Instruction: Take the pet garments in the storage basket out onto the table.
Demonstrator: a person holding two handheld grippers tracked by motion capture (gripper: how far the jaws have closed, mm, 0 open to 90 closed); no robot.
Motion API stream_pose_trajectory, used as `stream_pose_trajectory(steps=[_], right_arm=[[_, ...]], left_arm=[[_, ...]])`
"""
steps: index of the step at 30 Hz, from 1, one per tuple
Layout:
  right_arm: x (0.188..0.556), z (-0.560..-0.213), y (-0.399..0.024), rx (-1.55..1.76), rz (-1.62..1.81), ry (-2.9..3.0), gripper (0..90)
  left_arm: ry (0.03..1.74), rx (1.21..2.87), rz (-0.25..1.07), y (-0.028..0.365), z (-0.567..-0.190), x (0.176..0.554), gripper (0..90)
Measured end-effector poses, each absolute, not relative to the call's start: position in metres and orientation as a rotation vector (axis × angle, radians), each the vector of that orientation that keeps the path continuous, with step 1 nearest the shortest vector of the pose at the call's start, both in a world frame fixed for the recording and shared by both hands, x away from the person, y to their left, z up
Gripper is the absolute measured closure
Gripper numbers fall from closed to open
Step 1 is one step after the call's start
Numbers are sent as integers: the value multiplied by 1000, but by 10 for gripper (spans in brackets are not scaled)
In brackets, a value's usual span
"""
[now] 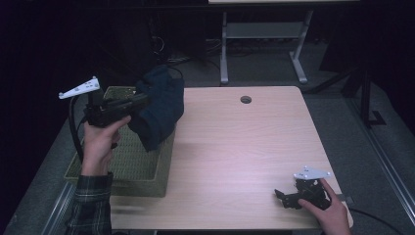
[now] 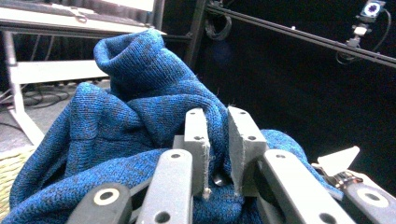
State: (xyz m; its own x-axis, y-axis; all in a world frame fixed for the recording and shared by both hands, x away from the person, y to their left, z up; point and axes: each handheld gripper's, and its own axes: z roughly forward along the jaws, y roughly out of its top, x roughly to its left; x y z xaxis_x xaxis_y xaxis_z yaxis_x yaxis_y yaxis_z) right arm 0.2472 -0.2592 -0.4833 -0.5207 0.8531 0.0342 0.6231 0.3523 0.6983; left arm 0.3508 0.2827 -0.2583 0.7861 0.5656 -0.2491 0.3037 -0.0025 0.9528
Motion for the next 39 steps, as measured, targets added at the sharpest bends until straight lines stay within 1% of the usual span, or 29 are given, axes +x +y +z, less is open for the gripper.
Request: stream_pose_trajectory(steps=[24, 32, 39], right_arm=[[247, -483, -259, 1299, 957, 2284, 0], [247, -483, -259, 1299, 954, 2285, 0], [247, -483, -259, 1299, 954, 2285, 0]], left_arm=[[582, 1682, 133, 208, -259, 365, 788], [550, 1721, 108, 179, -266, 373, 788], [534, 1772, 66, 152, -280, 380, 788]])
